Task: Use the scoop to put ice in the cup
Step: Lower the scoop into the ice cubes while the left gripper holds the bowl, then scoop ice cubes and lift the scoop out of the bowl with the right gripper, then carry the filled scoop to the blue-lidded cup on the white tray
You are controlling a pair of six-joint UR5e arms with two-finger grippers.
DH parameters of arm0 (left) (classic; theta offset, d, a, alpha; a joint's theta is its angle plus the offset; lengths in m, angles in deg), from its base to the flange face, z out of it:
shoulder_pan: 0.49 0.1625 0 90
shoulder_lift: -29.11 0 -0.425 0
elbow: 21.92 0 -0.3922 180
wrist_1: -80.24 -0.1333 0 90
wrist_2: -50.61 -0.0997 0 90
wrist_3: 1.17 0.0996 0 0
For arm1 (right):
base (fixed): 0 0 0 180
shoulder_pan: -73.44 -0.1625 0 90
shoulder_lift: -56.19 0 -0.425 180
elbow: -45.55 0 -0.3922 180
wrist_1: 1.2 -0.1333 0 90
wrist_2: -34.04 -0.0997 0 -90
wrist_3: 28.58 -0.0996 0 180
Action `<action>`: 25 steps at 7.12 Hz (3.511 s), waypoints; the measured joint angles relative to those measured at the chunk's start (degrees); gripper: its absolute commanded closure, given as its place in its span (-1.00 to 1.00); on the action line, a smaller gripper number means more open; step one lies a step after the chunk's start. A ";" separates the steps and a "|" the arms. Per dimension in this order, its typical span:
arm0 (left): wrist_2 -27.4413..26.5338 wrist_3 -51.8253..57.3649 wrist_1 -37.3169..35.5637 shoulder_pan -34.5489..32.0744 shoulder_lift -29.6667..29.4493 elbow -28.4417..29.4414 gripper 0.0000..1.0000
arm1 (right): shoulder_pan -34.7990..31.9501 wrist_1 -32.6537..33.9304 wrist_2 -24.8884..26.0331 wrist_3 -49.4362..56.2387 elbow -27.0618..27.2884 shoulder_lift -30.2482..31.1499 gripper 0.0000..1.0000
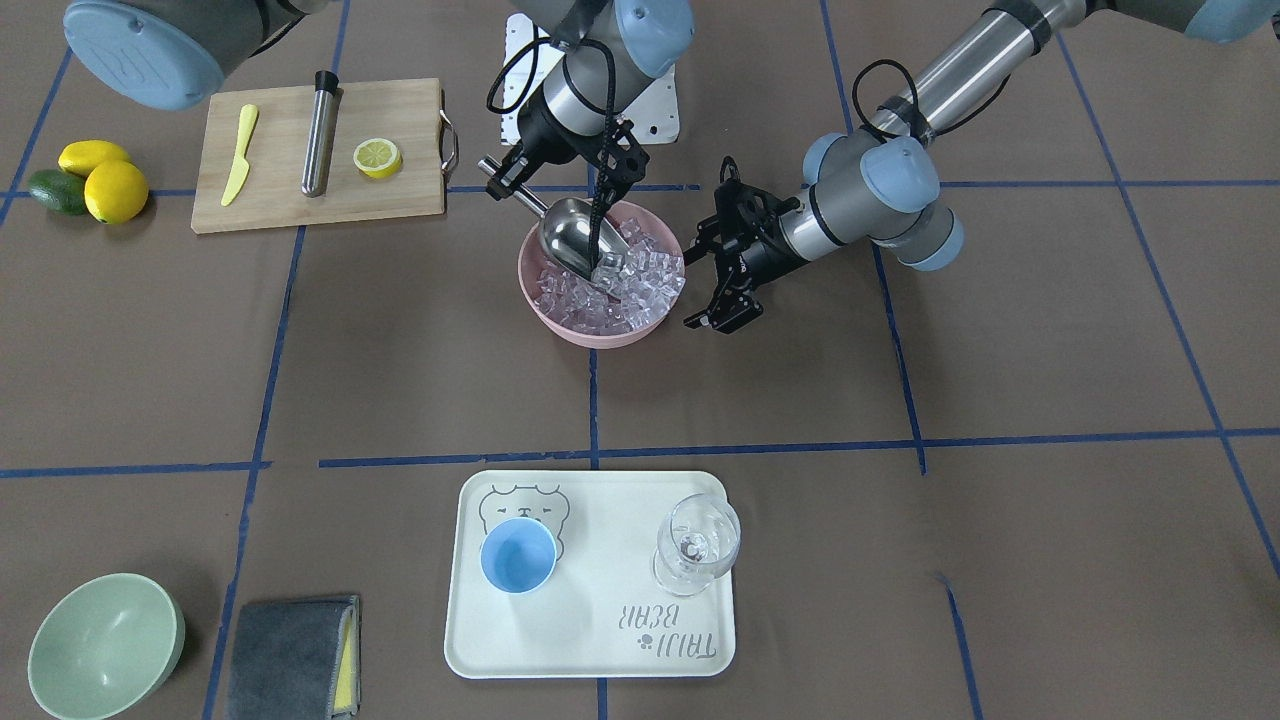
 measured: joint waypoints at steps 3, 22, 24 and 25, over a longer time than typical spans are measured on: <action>-0.10 0.06 -0.01 0.00 -0.02 0.00 -1.00 | -0.04 -4.12 0.09 -0.50 2.48 3.18 1.00; -0.35 0.03 -0.06 0.09 -0.09 0.00 -1.00 | -3.28 -22.81 1.17 -7.95 22.03 16.72 1.00; -0.35 0.00 -0.02 0.09 -0.11 -0.03 -1.00 | -7.84 -23.66 -0.01 -9.79 22.18 16.74 1.00; -0.35 0.02 -0.01 0.09 -0.14 -0.04 -1.00 | -10.80 -23.78 -1.64 -9.71 20.76 16.71 1.00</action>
